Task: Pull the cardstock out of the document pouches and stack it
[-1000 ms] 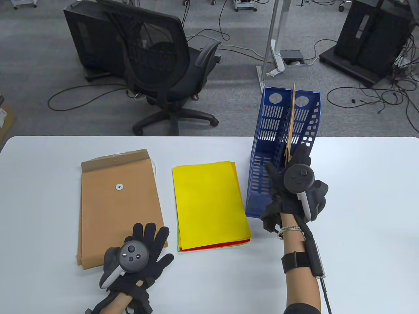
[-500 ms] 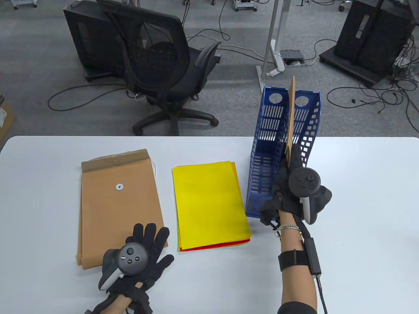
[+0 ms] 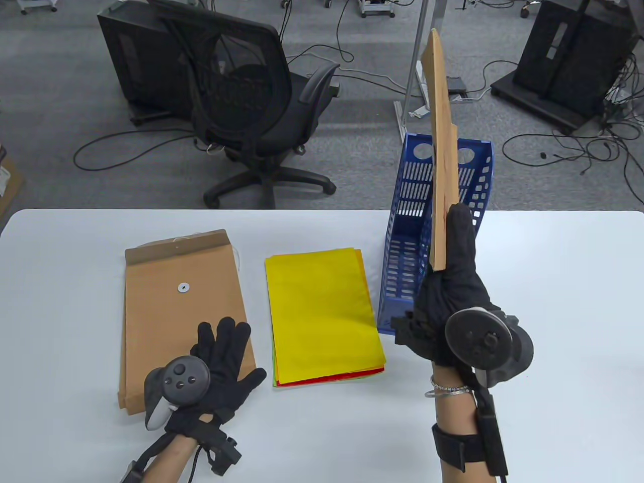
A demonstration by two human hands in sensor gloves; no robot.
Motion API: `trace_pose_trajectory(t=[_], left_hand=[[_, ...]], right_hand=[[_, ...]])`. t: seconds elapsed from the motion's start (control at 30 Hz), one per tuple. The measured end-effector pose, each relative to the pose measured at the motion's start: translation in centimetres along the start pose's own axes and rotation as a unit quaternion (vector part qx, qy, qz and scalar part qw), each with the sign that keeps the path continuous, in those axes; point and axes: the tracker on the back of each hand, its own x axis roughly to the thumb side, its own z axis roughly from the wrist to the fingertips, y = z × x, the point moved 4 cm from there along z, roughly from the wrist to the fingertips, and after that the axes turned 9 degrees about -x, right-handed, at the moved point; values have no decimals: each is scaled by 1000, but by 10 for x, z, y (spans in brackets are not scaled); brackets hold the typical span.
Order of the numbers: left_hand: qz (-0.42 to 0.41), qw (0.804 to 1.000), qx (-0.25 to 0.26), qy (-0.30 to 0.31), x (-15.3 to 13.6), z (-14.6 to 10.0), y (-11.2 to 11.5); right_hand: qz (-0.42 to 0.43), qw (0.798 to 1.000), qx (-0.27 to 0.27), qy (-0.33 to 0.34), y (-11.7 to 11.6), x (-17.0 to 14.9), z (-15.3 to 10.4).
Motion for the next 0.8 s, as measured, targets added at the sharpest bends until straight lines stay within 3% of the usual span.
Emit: trace_pose_trajectory(t=[0.13, 0.3, 0.47, 0.6, 0.73, 0.8], left_hand=[[-97, 994, 7, 42, 10, 13, -21], [-214, 971, -1, 102, 9, 20, -37], [-237, 968, 7, 83, -13, 17, -48], [-262, 960, -57, 80, -26, 27, -36], [-345, 928, -66, 124, -30, 32, -31], [-342, 926, -91, 134, -29, 33, -26]], right_hand=[[125, 991, 12, -40, -10, 8, -26], [217, 961, 121, -119, -57, -20, -65], [341, 869, 312, -178, -105, -49, -110], [412, 792, 395, -218, -128, -59, -133], [414, 788, 392, -231, -126, -71, -137], [415, 786, 387, -247, -123, -74, -138]])
